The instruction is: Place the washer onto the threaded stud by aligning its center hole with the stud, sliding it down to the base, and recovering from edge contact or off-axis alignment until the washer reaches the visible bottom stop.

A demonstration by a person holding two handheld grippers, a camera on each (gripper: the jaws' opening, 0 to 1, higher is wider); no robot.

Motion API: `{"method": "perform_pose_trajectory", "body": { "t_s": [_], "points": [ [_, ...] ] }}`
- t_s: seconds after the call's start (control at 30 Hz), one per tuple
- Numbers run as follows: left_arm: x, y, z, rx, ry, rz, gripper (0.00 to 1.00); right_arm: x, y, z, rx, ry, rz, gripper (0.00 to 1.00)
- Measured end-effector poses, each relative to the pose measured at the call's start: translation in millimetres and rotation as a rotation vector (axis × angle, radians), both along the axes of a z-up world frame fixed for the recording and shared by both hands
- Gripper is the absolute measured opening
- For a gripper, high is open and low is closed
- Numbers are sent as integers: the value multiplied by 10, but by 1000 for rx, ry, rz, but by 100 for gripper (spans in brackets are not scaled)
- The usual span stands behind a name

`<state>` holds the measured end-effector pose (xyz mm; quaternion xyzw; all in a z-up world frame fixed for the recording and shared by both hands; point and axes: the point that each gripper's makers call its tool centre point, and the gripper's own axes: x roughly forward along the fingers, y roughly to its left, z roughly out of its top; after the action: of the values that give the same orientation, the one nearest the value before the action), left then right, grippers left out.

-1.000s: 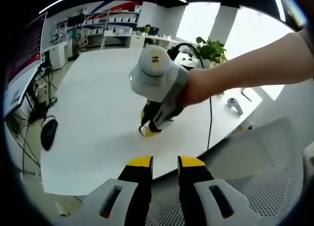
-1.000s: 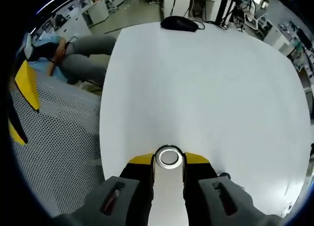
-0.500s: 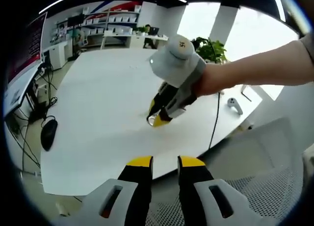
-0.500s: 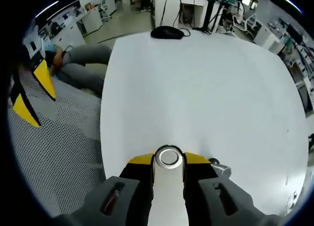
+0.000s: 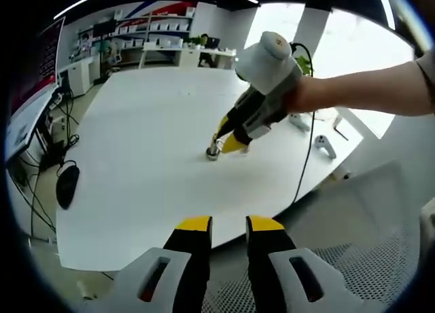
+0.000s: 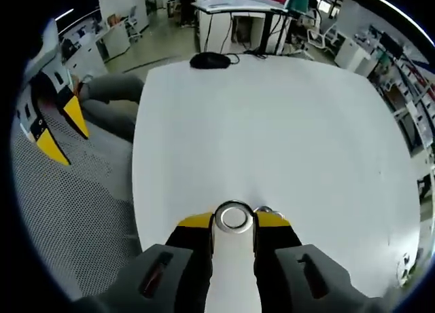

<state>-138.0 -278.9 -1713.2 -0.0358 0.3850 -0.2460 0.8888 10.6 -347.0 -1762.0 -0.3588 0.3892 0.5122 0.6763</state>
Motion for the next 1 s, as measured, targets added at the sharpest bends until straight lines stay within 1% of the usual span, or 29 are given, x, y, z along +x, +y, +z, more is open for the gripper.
{"method": "perform_pose_trajectory", "body": {
  "t_s": [0.07, 0.27, 0.37, 0.5, 0.73, 1.0],
  "points": [
    [1, 2, 0, 0, 0, 1, 17, 24, -27, 23, 0, -7, -4, 22],
    [-2, 3, -6, 3, 2, 0, 17, 144, -115, -1, -16, -26, -20, 22],
    [-3, 3, -9, 4, 3, 0, 17, 199, -109, 11, -11, -30, -32, 22],
    [-6, 2, -10, 5, 5, 1, 17, 289, -115, -39, -29, -38, -27, 22],
    [-7, 7, -18, 8, 10, 3, 17, 416, -127, -139, -50, -21, -42, 23],
    [-5, 8, -22, 10, 14, 3, 17, 420, -112, -218, -71, 2, -27, 23]
  ]
}}
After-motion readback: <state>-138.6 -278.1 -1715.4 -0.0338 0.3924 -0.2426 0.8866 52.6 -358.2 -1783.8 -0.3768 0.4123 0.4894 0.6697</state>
